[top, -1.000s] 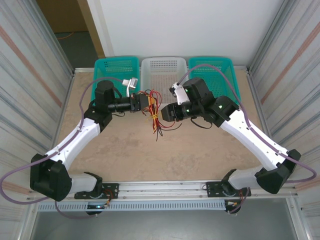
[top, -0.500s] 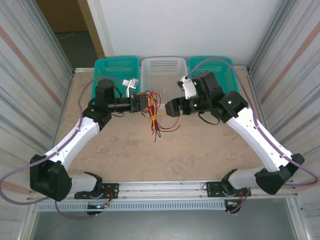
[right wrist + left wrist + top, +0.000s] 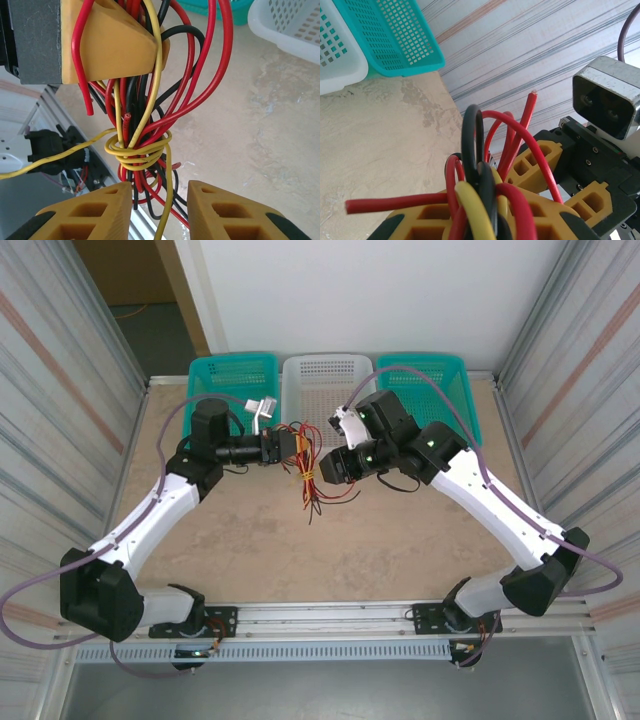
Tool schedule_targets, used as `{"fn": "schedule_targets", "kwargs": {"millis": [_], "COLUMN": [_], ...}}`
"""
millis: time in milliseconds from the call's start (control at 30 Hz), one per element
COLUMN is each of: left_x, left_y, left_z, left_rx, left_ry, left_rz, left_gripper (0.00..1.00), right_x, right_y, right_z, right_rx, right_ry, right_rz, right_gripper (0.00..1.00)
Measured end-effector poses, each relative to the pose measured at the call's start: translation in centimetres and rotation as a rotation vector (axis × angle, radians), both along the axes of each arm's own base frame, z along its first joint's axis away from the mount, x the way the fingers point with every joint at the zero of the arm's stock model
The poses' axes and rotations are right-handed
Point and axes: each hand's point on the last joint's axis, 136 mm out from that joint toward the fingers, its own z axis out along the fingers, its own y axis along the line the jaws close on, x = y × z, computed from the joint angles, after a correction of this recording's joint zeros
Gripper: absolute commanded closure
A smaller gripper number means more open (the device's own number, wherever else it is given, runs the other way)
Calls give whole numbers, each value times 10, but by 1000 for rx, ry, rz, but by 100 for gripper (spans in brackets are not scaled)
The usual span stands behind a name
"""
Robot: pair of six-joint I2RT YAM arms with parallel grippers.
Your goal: Untangle the cables
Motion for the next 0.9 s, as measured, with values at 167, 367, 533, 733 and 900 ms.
{"fn": "schedule_targets", "kwargs": {"millis": [167,367,533,733,900], "left_x": [0,0,-9,-29,-34], "left_y": [0,0,-13,-32,-36], "left_z": [0,0,5,29,61], "left_rx": [0,0,6,-73,-170], "left_ry": [1,1,-24,-96,-145], "left_rz": [-1,0,-44,-143,-175], "left_gripper": [100,100,100,100,100], "right_x": [1,4,12,28,43], "right_y": [-1,-3,-12,-26,-30], "right_z": [-1,-1,0,9,20], "right_rx": [-4,-13,1,75,190], "right_ry": [-2,-11,3,35,36], "right_rz": [-5,-20,-44,-52,-32], "right_gripper": [93,100,100,100,100]}}
